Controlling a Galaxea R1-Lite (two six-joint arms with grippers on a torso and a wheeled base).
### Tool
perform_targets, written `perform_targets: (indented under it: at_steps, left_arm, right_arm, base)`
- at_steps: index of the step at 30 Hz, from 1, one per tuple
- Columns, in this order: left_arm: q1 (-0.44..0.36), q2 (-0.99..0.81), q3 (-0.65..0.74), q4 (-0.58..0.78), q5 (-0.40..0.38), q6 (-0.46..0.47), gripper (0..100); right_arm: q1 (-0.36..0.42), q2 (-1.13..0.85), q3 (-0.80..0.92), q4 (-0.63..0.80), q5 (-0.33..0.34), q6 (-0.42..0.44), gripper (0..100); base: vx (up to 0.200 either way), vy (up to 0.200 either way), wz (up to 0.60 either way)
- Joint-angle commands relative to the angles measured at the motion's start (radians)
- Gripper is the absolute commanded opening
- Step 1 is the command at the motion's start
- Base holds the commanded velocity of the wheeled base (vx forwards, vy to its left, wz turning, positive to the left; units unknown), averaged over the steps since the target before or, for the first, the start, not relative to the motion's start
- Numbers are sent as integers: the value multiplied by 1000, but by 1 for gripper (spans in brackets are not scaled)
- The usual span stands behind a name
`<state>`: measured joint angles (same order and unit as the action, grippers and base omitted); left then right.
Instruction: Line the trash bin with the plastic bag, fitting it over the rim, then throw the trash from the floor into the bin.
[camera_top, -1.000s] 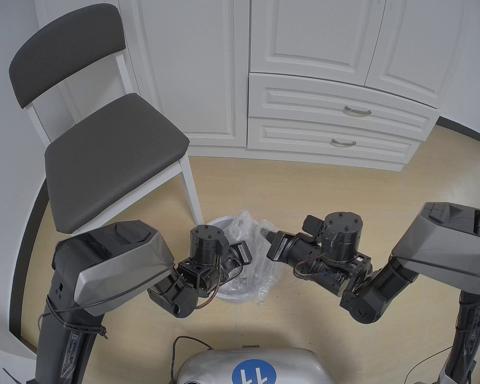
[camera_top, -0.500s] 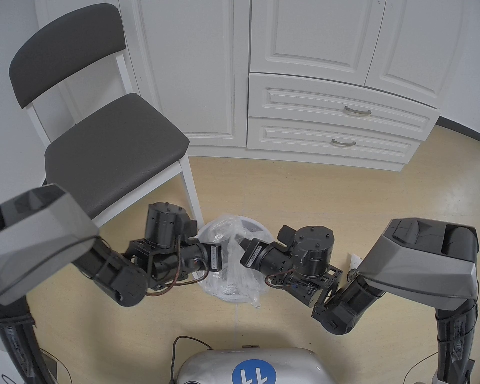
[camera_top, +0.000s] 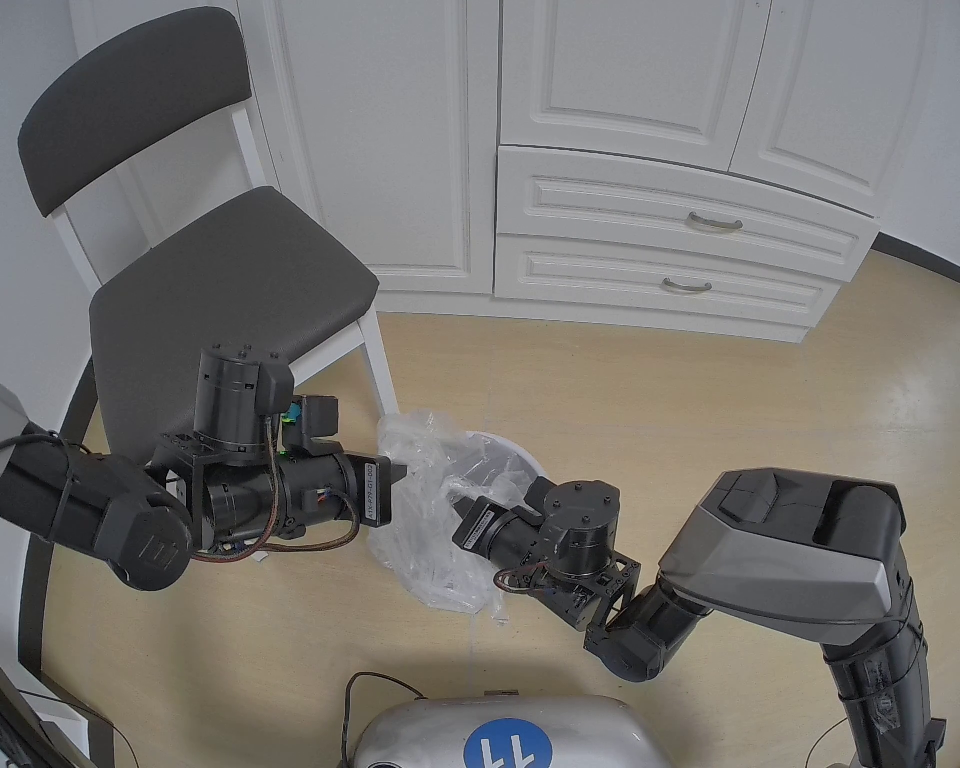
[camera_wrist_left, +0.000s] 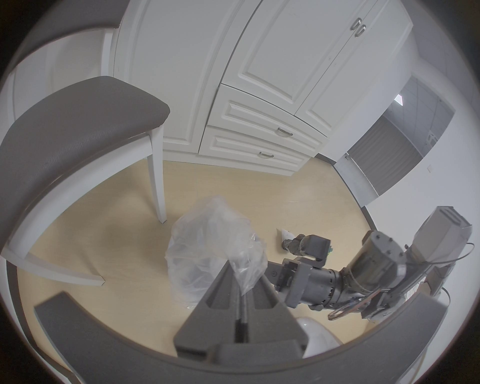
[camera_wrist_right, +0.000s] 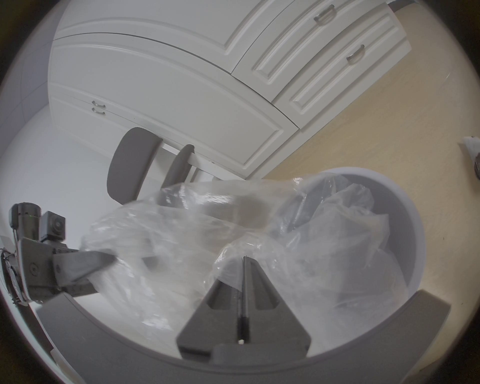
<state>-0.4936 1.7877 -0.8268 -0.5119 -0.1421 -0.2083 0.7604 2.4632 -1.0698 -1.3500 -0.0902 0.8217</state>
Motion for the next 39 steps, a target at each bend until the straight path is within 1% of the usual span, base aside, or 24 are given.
perform_targets:
  at_steps: [1, 6, 8, 9, 11, 12, 13, 14, 15, 16, 18, 22, 24, 27, 28, 30, 35, 39]
  left_arm:
    - [1, -10, 0, 0, 1, 0, 0]
    - [-2, 85, -17, -20, -2, 0, 0]
    - [-2, 85, -17, -20, -2, 0, 0]
    - [-3, 168, -41, -45, -2, -8, 0]
    - [-5, 205, -51, -65, -2, -13, 0]
    - [-6, 234, -57, -92, -1, -16, 0]
    - [-6, 268, -58, -129, -1, -25, 0]
    - [-10, 283, -58, -154, -1, -36, 0]
    - [-10, 283, -58, -154, -1, -36, 0]
    - [-25, 322, -60, -208, -1, -75, 0]
    - [-46, 361, -66, -255, 6, -112, 0]
    - [-75, 426, -86, -323, 9, -168, 0]
    - [-79, 450, -100, -338, 10, -186, 0]
    - [-79, 492, -132, -359, 16, -227, 0]
    - [-77, 524, -158, -378, 21, -273, 0]
    - [-77, 562, -187, -390, 24, -318, 0]
    - [-80, 607, -236, -396, 53, -376, 0]
    - [-106, 651, -272, -395, 62, -422, 0]
  right_arm:
    - [-10, 36, -13, 0, -2, 1, 0]
    - [-43, 31, -10, 3, -5, -3, 0]
    - [-43, 31, -10, 3, -5, -3, 0]
    - [-76, 10, 16, 8, 3, -19, 0]
    - [-92, -15, 37, 8, 20, -50, 0]
    - [-108, -41, 67, 8, 55, -88, 0]
    - [-133, -75, 105, 5, 104, -133, 0]
    - [-145, -95, 126, 6, 129, -151, 0]
    - [-145, -95, 126, 6, 129, -151, 0]
    - [-173, -127, 156, 6, 164, -176, 0]
    - [-196, -141, 168, 8, 182, -196, 0]
    - [-228, -144, 177, 25, 190, -251, 0]
    - [-230, -139, 177, 35, 190, -259, 0]
    - [-230, -125, 175, 40, 191, -262, 0]
    - [-230, -119, 175, 38, 196, -262, 0]
    - [-231, -118, 175, 38, 199, -262, 0]
    - [-237, -124, 175, 38, 199, -262, 0]
    - [-240, -133, 177, 38, 199, -263, 0]
  base:
    - [0, 0, 0]
    - [0, 0, 0]
    - [0, 0, 0]
    - [0, 0, 0]
    - [0, 0, 0]
    - [0, 0, 0]
    - [0, 0, 0]
    - [0, 0, 0]
    - [0, 0, 0]
    - [0, 0, 0]
    - [0, 0, 0]
    - [0, 0, 0]
    - [0, 0, 0]
    - [0, 0, 0]
    - [0, 0, 0]
    - [0, 0, 0]
    - [0, 0, 0]
    - [0, 0, 0]
